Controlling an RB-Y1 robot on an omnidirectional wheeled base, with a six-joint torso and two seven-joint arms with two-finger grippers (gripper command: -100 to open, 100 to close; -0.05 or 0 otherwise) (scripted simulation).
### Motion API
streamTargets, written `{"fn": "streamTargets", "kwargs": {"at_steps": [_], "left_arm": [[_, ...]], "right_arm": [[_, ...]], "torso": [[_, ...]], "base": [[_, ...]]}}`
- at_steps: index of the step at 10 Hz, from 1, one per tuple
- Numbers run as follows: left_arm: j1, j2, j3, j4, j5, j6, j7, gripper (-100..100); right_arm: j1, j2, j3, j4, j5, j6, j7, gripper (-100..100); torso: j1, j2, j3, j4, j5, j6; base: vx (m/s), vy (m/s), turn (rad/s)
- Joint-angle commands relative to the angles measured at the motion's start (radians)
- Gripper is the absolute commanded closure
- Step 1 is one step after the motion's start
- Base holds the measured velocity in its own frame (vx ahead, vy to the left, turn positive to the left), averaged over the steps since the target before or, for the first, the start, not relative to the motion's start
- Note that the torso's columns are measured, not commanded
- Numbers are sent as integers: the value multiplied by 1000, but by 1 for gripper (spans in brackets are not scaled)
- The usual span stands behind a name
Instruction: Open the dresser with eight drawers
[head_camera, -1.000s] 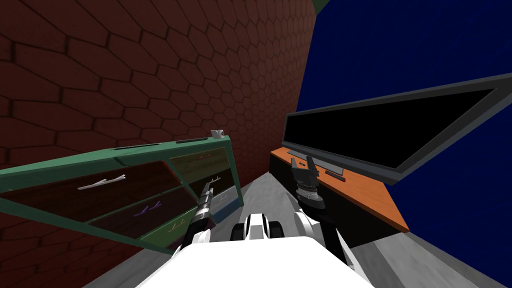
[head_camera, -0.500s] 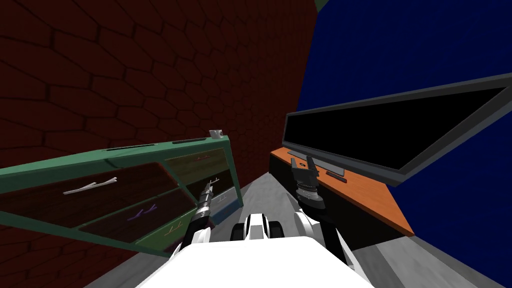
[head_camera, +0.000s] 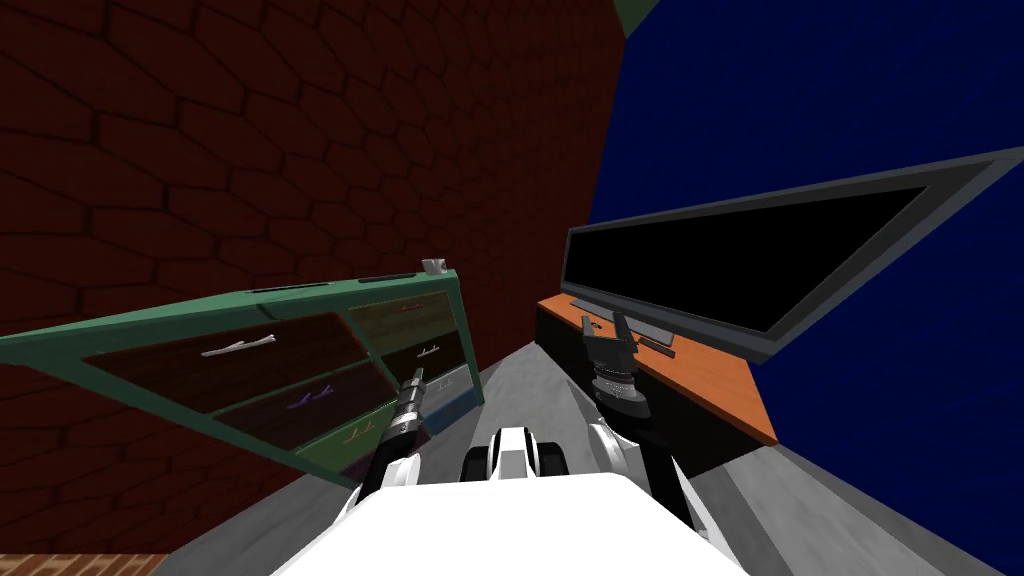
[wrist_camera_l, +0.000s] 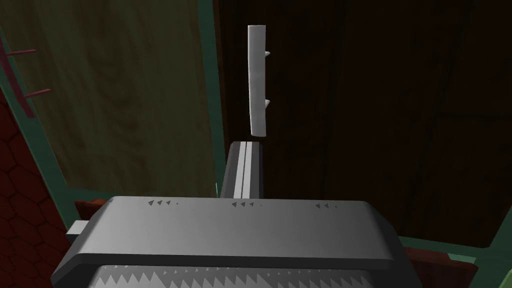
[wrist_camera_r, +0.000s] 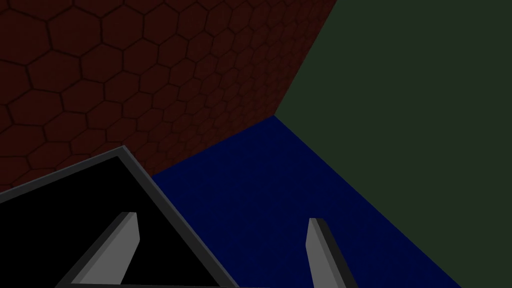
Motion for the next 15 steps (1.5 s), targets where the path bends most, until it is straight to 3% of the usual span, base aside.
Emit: {"fn": "streamTargets", "kwargs": {"at_steps": [1, 4, 5, 6, 7, 9, 12, 13, 14, 15], "left_arm": [[0, 29, 1, -5, 1, 4, 0, -100], [-11, 50, 13, -28, 11, 42, 5, -100], [-17, 34, 15, -27, 13, 58, 7, -100], [-17, 40, 14, -22, 11, 45, 5, -100], [-54, 1, 33, -19, 7, 70, -36, -100], [-79, -25, 46, -18, 5, 85, -63, -100], [-140, -90, 78, -14, -1, 120, -132, -100], [-130, -76, 72, -14, 0, 113, -115, -100], [-103, -51, 59, -16, 2, 99, -91, 100], [-91, -38, 52, -17, 4, 92, -77, 100]], "right_arm": [[0, 0, 0, 0, 0, 0, 0, 0], [1, 0, 0, 0, 0, 0, 0, 0], [1, -1, 0, 0, 0, 0, 0, 0], [1, -1, 0, 0, 0, 0, 0, 0], [1, 0, 0, 0, 0, 0, 0, 0], [0, 0, 0, 0, 0, 0, 0, 0], [0, 0, 0, 0, 0, 0, 0, 0], [0, 0, 0, 0, 0, 0, 0, 0], [0, 0, 0, 0, 0, 0, 0, 0], [1, 0, 0, 0, 0, 0, 0, 0]], "torso": [[4, -6, -3, -1, 1, 0], [4, -8, -5, -2, 1, 0], [4, -7, -4, -2, 1, 0], [3, -3, -2, -1, 1, 0], [-1, 2, 1, 0, 0, 0], [2, 5, 3, 1, 1, 0], [1, -3, -2, -1, 0, 0], [1, -3, -2, -1, 0, 0], [-1, -4, -3, -1, 0, -1], [-4, -6, -4, -2, -1, -1]], "base": [[-9, -9, -2], [87, 47, -1], [133, 106, -1], [60, 51, -4], [-22, 65, -156], [-59, 95, -102], [-71, 89, -111], [-31, 40, -34], [33, -39, 135], [66, -80, 135]]}}
